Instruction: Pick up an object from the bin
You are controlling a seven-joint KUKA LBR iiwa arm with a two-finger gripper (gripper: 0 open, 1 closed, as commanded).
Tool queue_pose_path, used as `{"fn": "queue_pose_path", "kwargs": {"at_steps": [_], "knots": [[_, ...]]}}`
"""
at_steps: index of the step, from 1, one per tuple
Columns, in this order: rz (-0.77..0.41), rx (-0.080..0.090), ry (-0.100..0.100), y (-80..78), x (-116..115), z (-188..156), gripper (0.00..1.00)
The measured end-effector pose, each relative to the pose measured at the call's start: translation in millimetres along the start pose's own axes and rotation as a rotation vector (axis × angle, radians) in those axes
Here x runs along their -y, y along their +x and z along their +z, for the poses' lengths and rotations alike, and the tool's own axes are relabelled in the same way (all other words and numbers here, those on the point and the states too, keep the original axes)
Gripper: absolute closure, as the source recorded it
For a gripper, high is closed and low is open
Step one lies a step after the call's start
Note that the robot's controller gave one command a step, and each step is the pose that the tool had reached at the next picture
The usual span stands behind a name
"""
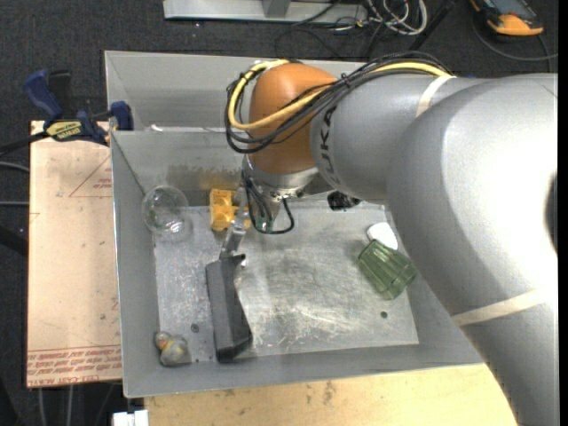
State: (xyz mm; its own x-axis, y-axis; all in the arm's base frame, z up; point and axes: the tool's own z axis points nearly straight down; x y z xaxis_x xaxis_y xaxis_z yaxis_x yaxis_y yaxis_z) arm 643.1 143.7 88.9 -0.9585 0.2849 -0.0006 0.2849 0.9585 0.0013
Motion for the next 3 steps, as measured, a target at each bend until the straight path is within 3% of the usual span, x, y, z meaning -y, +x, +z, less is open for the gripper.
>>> {"fn": "queue_pose_path", "kwargs": {"at_steps": [1,2,3], "knots": [[-0.085,0.004,-0.003,-1.7,-0.8,8.6,0.0],[0.077,0.027,-0.017,-4.1,-5.2,6.3,1.0],[0.077,0.027,-0.017,-4.1,-5.2,6.3,1.0]]}}
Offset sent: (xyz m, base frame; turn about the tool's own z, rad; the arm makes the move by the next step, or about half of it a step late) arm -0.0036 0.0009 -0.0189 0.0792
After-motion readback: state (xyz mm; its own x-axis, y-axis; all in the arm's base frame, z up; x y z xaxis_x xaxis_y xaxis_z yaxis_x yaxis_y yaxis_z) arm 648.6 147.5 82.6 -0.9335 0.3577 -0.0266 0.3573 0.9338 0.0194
